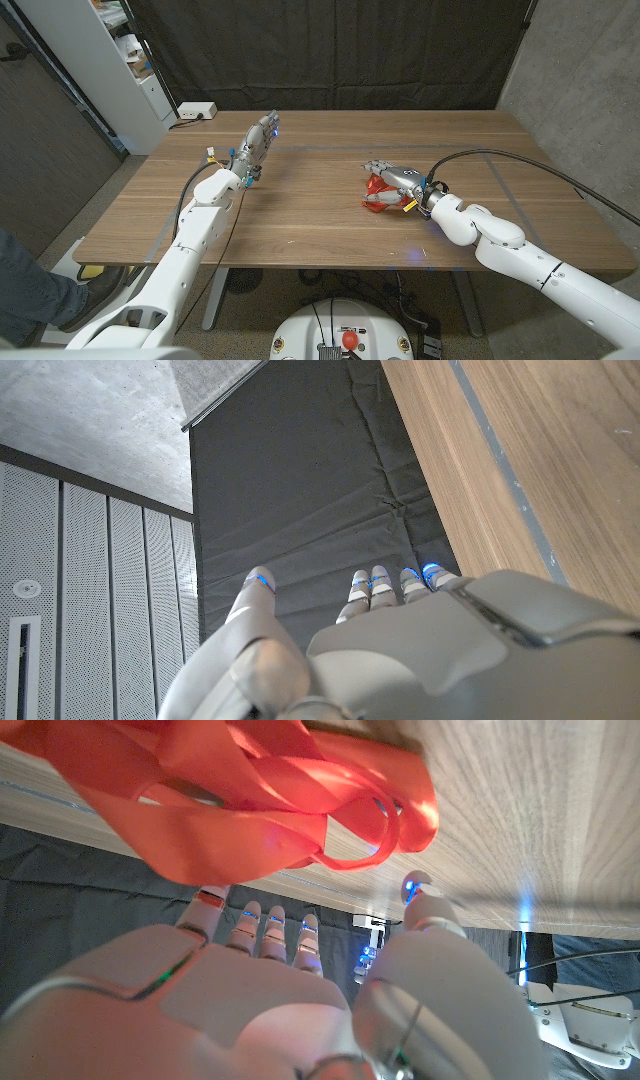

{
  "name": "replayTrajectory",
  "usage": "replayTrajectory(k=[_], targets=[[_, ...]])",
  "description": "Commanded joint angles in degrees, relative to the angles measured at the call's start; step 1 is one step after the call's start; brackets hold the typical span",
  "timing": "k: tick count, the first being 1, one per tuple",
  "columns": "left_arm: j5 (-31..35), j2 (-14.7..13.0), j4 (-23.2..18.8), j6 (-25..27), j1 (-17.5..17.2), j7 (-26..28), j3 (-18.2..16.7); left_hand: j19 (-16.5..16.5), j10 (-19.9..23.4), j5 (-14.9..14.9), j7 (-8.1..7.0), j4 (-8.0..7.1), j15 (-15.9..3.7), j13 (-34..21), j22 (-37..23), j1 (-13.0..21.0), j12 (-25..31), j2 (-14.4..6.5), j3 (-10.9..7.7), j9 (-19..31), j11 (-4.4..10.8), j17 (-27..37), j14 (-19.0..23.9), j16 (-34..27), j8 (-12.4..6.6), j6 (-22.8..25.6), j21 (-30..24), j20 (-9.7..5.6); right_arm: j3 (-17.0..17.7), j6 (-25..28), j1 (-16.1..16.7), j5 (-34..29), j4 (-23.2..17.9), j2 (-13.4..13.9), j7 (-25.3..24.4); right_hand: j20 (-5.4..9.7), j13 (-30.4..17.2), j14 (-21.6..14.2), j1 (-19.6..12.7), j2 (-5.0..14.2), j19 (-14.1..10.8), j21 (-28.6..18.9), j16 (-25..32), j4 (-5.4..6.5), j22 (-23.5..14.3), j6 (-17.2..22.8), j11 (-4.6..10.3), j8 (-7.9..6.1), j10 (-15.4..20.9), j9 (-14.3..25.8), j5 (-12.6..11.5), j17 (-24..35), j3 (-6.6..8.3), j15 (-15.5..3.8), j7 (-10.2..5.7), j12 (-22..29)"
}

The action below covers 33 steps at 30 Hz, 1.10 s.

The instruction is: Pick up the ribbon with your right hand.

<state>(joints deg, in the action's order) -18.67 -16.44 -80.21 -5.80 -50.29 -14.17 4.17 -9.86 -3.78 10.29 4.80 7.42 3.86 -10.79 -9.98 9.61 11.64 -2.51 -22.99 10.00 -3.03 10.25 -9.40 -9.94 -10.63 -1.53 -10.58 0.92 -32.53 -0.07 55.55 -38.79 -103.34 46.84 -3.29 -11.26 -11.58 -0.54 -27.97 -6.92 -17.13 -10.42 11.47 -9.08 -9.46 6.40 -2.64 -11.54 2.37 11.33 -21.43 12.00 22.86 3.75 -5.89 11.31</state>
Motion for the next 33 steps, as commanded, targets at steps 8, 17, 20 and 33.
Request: replayTrajectory(k=[8,17,20,33], targets=[[0.17,0.02,-1.14,0.16,-0.95,1.02,-0.12,-2.99,-1.12,-0.19,0.05,0.16,0.22,-0.25,-0.34,0.06,-0.23,-0.54,-0.13,0.22,0.29,0.19,-1.46,-0.09,-0.06,0.03,0.05,-0.39,-0.51,-1.64,-1.02,0.71,3.6,-0.09,-2.04,0.37,-0.11,-1.31,-1.56,0.18,-2.01,-0.81,1.0,0.35,-0.33,2.93,-0.14,-1.16,2.21,0.25,-0.95,0.13,0.26,-1.02,0.07,1.06],[0.14,-0.02,-1.51,0.3,-1.14,1.16,-0.06,-3.16,-1.09,-0.2,0.08,0.15,0.29,-0.26,-0.34,0.02,-0.16,-0.56,-0.12,0.22,0.27,0.2,-1.4,-0.26,-0.1,0.13,0.0,-0.31,-0.95,-2.31,-1.57,0.76,5.33,-0.08,-2.87,2.42,-0.17,-3.05,-2.52,0.13,-5.15,-1.62,1.56,0.28,-0.32,4.78,-0.56,-1.54,4.04,0.25,-1.36,0.12,0.48,-1.3,0.34,1.55],[0.19,-0.02,-1.66,0.45,-1.13,1.24,0.03,-3.18,-1.06,-0.2,0.03,0.15,0.24,-0.26,-0.34,0.01,-0.13,-0.56,-0.12,0.23,0.33,0.2,-1.35,-0.31,-0.12,0.17,-0.02,-0.28,-1.17,-2.36,-1.78,0.84,6.05,-0.15,-2.97,2.93,-0.18,-3.53,-2.73,0.09,-5.86,-1.75,1.7,0.27,-0.32,5.09,-0.72,-1.58,4.37,0.26,-1.45,0.12,0.51,-1.5,0.4,1.62],[0.54,0.11,-1.95,1.16,-0.93,1.49,0.64,-3.45,-1.1,-0.21,-0.01,0.15,0.25,-0.27,-0.35,-0.07,-0.06,-0.57,-0.1,0.23,0.36,0.21,-1.3,-0.48,-0.15,0.28,-0.1,0.35,-1.83,-2.73,-2.15,1.5,8.16,-0.16,-3.92,7.09,-0.3,-8.0,-4.39,0.12,-11.08,-2.48,3.03,0.34,-0.37,8.0,-1.27,-1.99,8.15,0.3,-2.05,0.35,0.89,-2.53,1.8,2.48]])
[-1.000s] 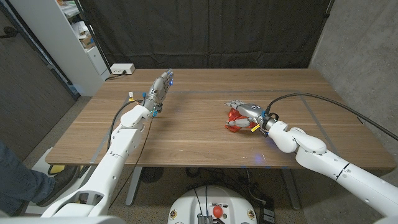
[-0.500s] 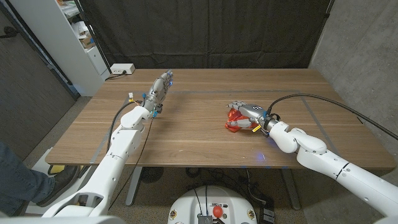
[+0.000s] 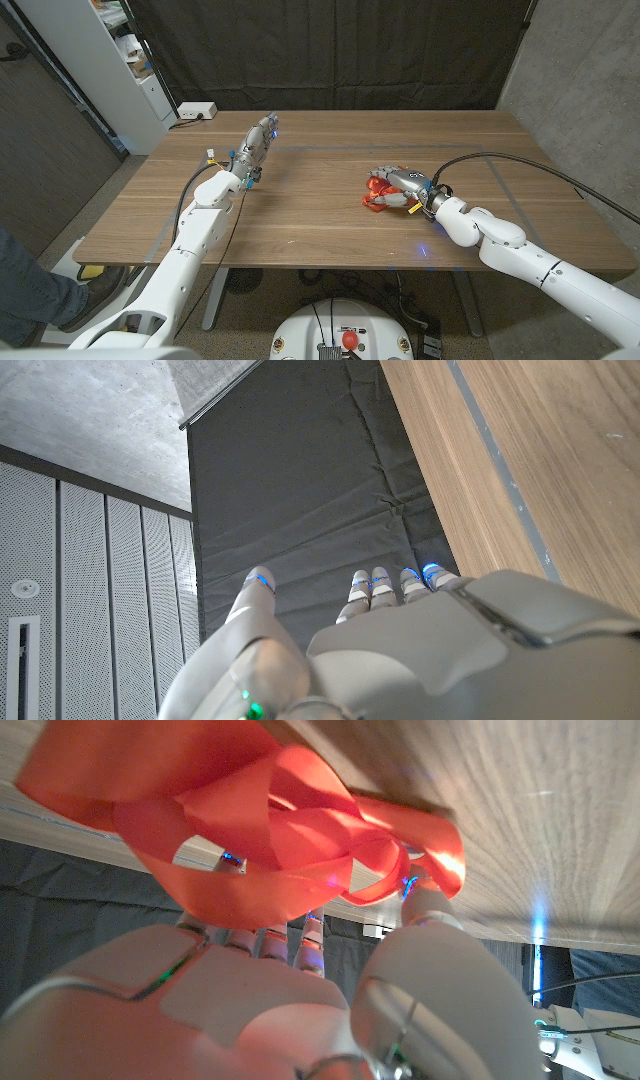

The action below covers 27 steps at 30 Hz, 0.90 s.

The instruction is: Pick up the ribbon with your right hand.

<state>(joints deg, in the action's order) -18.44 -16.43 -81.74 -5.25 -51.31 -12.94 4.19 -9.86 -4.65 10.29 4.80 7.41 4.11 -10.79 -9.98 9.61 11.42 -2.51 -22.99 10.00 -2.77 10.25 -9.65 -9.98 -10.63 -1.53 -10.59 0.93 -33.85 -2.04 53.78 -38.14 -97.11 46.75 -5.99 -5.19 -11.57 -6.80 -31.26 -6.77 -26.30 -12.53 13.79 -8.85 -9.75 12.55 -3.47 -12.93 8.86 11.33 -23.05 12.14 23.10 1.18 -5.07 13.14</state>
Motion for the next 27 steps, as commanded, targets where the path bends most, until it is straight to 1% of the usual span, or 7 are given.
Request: replayTrajectory(k=[1,2,5,10,16,19,27], targets=[[0.32,0.1,-0.5,0.68,0.07,0.27,0.66,-3.49,-0.24,-0.21,-0.03,0.15,-0.04,-0.27,-0.35,-0.07,0.16,-0.57,-0.1,0.23,0.11,0.21,-1.05,-0.45,-0.16,0.3,-0.09,0.41,-0.51,-0.98,-0.37,0.94,2.04,-0.09,-1.54,1.73,-0.3,-2.6,-1.37,-0.06,-2.75,-0.41,0.92,0.13,-0.08,2.92,-1.05,-0.84,2.54,0.3,-0.49,0.24,0.68,0.56,2.26,0.81],[0.38,0.11,-0.58,0.68,0.05,0.33,0.7,-3.5,-0.26,-0.21,-0.04,0.15,-0.01,-0.27,-0.35,-0.08,0.16,-0.58,-0.1,0.23,0.08,0.21,-1.05,-0.45,-0.16,0.31,-0.1,0.42,-0.51,-1.17,-0.36,1.06,2.11,-0.08,-1.72,2.06,-0.3,-3.2,-1.46,-0.06,-3.08,-0.44,1.12,0.15,-0.08,3.19,-1.27,-0.88,2.86,0.29,-0.51,0.26,0.69,0.73,2.54,0.88],[0.44,0.1,-0.91,0.83,-0.05,0.43,0.77,-3.52,-0.27,-0.21,-0.06,0.15,-0.03,-0.28,-0.35,-0.09,0.17,-0.58,-0.1,0.23,0.09,0.21,-1.05,-0.48,-0.13,0.24,-0.13,0.54,-0.52,-1.63,-0.33,1.03,2.29,-0.05,-2.57,3.79,-0.18,-5.97,-2.22,-0.08,-4.97,-0.52,1.81,0.16,-0.09,5.31,-2.24,-1.2,5.08,0.22,-0.64,0.28,0.79,1.03,4.97,1.22],[0.48,0.07,-1.43,1.04,-0.31,0.61,0.83,-3.58,-0.29,-0.21,-0.12,0.14,0.01,-0.28,-0.35,-0.13,0.19,-0.58,-0.09,0.24,0.24,0.22,-0.97,-0.55,-0.14,0.29,-0.18,0.73,-0.5,-2.94,-0.28,0.88,2.79,-0.01,-4.41,5.5,0.1,-10.78,-3.73,0.42,-9.17,-1.05,2.97,0.23,-0.1,9.16,-2.07,-1.73,9.2,0.1,-0.8,0.3,1.15,0.24,7.06,1.74],[0.44,0.06,-1.83,1.09,-0.68,0.76,0.83,-3.65,-0.14,-0.21,-0.12,0.14,0.04,-0.28,-0.36,-0.17,0.28,-0.58,-0.07,0.24,0.33,0.22,-0.97,-0.58,-0.13,0.27,-0.21,0.91,-0.48,-3.51,-0.21,0.4,2.81,0.09,-5.45,7.88,0.26,-16.17,-6.52,2.41,-13.18,-1.24,4.18,0.33,-0.13,15.15,-1.73,-2.74,14.84,0.02,-0.39,0.44,2.25,-1.57,7.46,2.38],[0.41,0.08,-2.06,1.1,-0.89,0.89,0.81,-3.67,-0.2,-0.21,-0.18,0.14,0.04,-0.29,-0.36,-0.18,0.27,-0.58,-0.07,0.24,0.34,0.22,-0.95,-0.6,-0.14,0.3,-0.23,0.94,-0.49,-3.57,-0.24,0.21,2.82,0.12,-5.53,8.85,0.29,-18.44,-8.59,3.17,-15.63,-1.6,4.59,-0.09,-0.15,17.69,-1.26,-3.07,17.32,-0.01,-0.02,0.42,2.92,-2.46,7.19,2.6],[0.37,0.03,-2.64,1.23,-1.4,1.23,0.71,-3.79,-0.28,-0.21,-0.21,0.14,0.01,-0.29,-0.37,-0.22,0.27,-0.58,-0.06,0.24,0.33,0.23,-0.94,-0.64,-0.15,0.34,-0.25,1.11,-0.37,-4.69,-0.41,0.14,3.14,0.26,-6.2,10.55,0.33,-22.71,-13.83,5.06,-20.36,-2.32,6.12,-0.81,-0.14,20.97,-0.63,-3.05,21.63,-0.06,1.5,1.0,3.57,-4.28,6.73,2.79]])
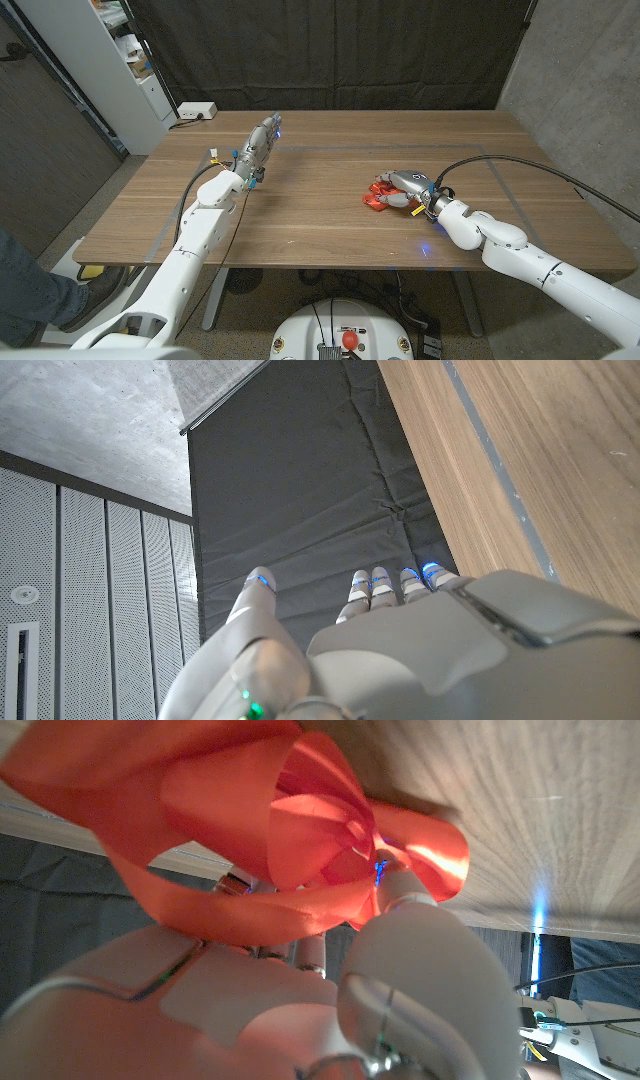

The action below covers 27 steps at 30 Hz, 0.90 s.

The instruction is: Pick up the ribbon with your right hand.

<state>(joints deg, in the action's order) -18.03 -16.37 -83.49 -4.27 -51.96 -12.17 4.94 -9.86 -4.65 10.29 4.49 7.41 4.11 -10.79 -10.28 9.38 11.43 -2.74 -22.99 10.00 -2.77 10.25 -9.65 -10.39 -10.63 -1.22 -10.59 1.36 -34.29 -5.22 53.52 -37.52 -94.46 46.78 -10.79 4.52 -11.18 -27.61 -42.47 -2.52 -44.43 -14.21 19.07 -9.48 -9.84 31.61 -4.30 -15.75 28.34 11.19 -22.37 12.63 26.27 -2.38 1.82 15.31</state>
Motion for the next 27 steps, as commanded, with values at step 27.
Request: replayTrajectory(k=[27], targets=[[-0.13,0.31,0.28,0.4,-0.27,0.69,0.04,-4.0,-0.37,-0.21,0.1,0.14,0.1,-0.3,-0.09,-0.08,0.33,-0.4,-0.06,0.23,0.6,0.23,-0.86,-0.31,-0.14,0.05,-0.38,1.07,-0.88,-1.58,-2.33,-2.41,2.34,-1.27,-1.98,4.73,-0.4,-9.74,-18.43,6.64,-8.49,-0.95,7.59,0.49,-0.43,13.16,6.39,-0.88,12.56,0.54,8.83,5.69,-3.8,-7.45,-3.86,0.36]])
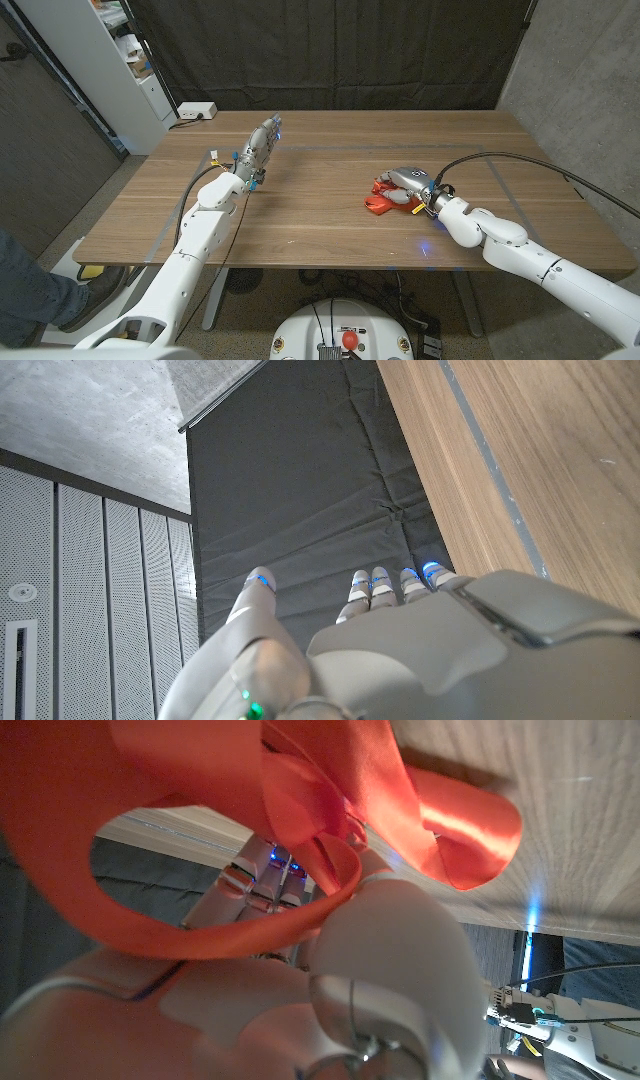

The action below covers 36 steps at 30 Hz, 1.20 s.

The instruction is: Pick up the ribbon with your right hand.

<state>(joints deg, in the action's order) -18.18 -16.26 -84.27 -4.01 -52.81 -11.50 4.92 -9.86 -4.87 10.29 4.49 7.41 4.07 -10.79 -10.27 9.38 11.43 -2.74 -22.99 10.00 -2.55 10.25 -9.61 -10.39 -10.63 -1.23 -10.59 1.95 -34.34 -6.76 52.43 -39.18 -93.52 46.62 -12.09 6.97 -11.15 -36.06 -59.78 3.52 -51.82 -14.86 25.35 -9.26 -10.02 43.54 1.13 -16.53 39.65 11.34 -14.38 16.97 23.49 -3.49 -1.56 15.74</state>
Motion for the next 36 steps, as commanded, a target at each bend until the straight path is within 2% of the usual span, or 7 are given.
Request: replayTrajectory(k=[1,3,8,9,17,27,36], targets=[[0.01,0.22,1.13,0.2,0.65,0.01,0.04,-4.0,-0.2,-0.21,0.09,0.14,0.13,-0.3,-0.1,-0.08,0.31,-0.4,-0.06,0.23,0.32,0.23,-0.9,-0.32,-0.14,0.07,-0.38,0.48,-0.85,-0.1,-1.3,-0.74,1.53,-1.2,-0.87,2.37,-0.51,-1.31,-1.42,0.81,-1.2,-0.33,1.54,0.27,-0.27,1.51,1.37,-0.14,1.59,0.43,1.03,1.68,-1.22,-6.43,-0.71,0.03],[0.04,0.24,1.32,0.16,0.8,-0.04,0.05,-4.01,-0.19,-0.21,0.07,0.14,0.11,-0.3,-0.1,-0.09,0.32,-0.4,-0.06,0.23,0.21,0.23,-0.92,-0.32,-0.13,0.06,-0.39,0.51,-0.89,-0.17,-1.39,-0.7,1.74,-1.38,-1.22,2.66,-0.74,-2.37,-2.47,1.42,-2.04,-0.67,2.65,0.25,-0.34,2.62,1.4,-0.3,2.71,0.58,1.64,2.73,-1.89,-6.91,-0.95,0.36],[0.07,0.32,1.64,0.23,1.05,-0.13,0.04,-4.02,-0.18,-0.2,0.09,0.14,0.13,-0.3,-0.11,-0.1,0.34,-0.41,-0.06,0.22,0.22,0.23,-0.9,-0.33,-0.13,0.07,-0.42,0.54,-0.96,0.09,-1.5,-0.95,1.79,-1.64,-1.93,3.01,-0.99,-4.61,-4.26,2.51,-3.51,-1.33,3.4,0.16,-0.44,5.02,2.06,-0.88,5.82,0.81,2.44,3.24,-2.18,-7.97,-1.49,1.38],[0.06,0.35,1.74,0.25,1.11,-0.17,0.05,-4.02,-0.18,-0.2,0.08,0.14,0.1,-0.3,-0.11,-0.1,0.34,-0.41,-0.06,0.22,0.24,0.23,-0.89,-0.34,-0.13,0.07,-0.42,0.54,-0.96,0.15,-1.53,-0.99,1.74,-1.63,-1.97,2.95,-1.02,-5.36,-4.44,2.71,-4.12,-1.61,3.46,0.24,-0.47,5.65,1.64,-1.07,6.51,0.85,2.59,3.14,-2.2,-7.98,-1.68,1.6],[0.2,0.58,2.3,0.21,1.51,-0.3,0.18,-4.01,-0.17,-0.2,0.12,0.15,0.15,-0.31,-0.11,-0.13,0.38,-0.44,-0.07,0.22,0.2,0.23,-0.9,-0.35,-0.17,0.19,-0.47,0.56,-0.58,0.36,-1.38,-0.73,1.3,-1.53,-2.66,2.7,-1.05,-9.59,-5.04,3.52,-7.15,-3.03,3.74,0.66,-0.55,9.0,2.57,-2.09,9.76,1.1,3.45,2.63,-2.49,-8.47,-1.89,2.48],[0.42,0.81,2.64,0.3,2.0,-0.42,0.45,-4.0,-0.11,-0.2,0.08,0.16,0.16,-0.31,-0.11,-0.14,0.43,-0.46,-0.08,0.21,0.27,0.23,-0.85,-0.38,-0.15,0.18,-0.52,0.54,0.3,0.75,-0.67,-0.08,0.55,-1.09,-3.42,2.72,-1.05,-10.24,-5.19,3.85,-7.54,-3.3,3.63,0.85,-0.57,9.53,2.7,-2.18,10.85,1.18,3.74,2.7,-2.75,-8.38,-1.81,2.7],[0.53,0.93,2.89,0.25,2.31,-0.6,0.61,-4.06,-0.16,-0.2,0.09,0.16,0.17,-0.31,-0.11,-0.16,0.43,-0.47,-0.08,0.21,0.17,0.23,-0.87,-0.38,-0.14,0.17,-0.54,0.59,1.22,1.07,-0.04,-0.01,-0.62,-0.61,-4.3,2.71,-1.04,-11.18,-6.24,4.27,-8.06,-3.65,3.81,0.5,-0.6,10.37,2.41,-2.39,11.78,1.26,3.88,2.99,-2.77,-8.51,-1.59,2.85]])
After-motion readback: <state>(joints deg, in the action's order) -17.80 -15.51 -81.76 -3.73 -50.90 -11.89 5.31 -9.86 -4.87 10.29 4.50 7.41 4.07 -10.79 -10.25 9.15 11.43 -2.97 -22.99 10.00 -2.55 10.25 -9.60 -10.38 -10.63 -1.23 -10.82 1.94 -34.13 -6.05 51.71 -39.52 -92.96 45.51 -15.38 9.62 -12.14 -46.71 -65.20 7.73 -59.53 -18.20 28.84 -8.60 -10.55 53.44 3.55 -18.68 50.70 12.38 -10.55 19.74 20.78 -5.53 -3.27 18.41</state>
